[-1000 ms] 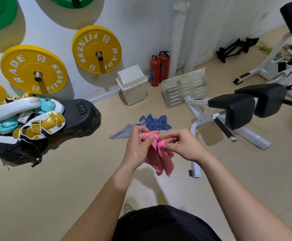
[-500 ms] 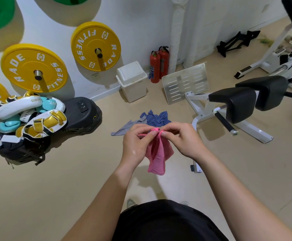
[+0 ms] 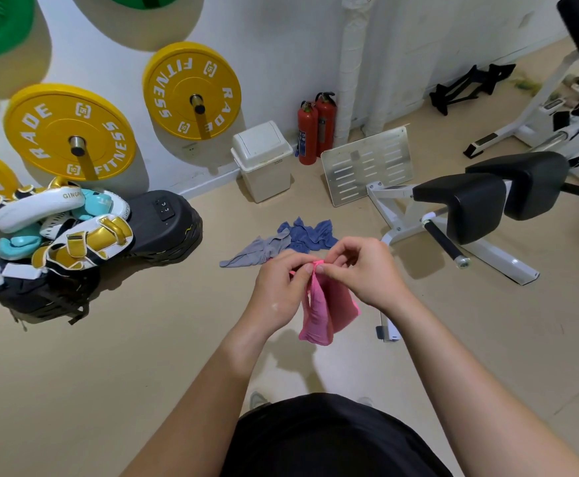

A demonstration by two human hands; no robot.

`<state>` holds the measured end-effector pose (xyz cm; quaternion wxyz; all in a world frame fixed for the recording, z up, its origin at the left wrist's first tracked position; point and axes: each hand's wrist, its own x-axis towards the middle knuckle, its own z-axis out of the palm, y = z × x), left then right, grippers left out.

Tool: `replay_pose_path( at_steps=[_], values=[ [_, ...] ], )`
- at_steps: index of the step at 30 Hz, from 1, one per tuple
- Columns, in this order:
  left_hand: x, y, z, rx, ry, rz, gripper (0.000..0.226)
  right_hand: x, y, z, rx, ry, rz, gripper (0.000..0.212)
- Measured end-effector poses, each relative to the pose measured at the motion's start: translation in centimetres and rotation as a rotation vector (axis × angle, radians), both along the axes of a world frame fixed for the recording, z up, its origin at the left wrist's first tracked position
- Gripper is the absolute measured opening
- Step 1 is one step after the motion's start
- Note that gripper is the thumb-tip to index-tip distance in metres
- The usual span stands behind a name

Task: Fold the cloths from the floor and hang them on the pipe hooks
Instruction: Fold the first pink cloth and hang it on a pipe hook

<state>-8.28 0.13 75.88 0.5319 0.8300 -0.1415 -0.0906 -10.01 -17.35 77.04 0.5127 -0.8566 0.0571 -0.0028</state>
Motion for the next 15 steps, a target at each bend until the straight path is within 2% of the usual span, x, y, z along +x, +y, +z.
replay_pose_path(
  at_steps=[6, 9, 12, 15],
  values=[
    [-0.3, 0.5, 0.5, -0.089, 0.073, 0.030, 0.014, -0.1, 0.5, 0.2, -0.087, 0.003, -0.005, 0.020],
    [0.3, 1.1, 0.3, -0.107, 0.109, 0.042, 0.027, -0.4, 0.9, -0.1, -0.076, -0.009, 0.024, 0.027],
    [1.2, 1.9, 0.5, -0.046, 0.041, 0.101, 0.037, -1.1, 1.3, -1.2, -0.087, 0.023, 0.103, 0.022],
    [2.5, 3.1, 0.9, 0.013, -0.092, 0.123, 0.038, -2.2, 1.7, -2.8, -0.125, 0.072, 0.174, 0.011]
  ],
)
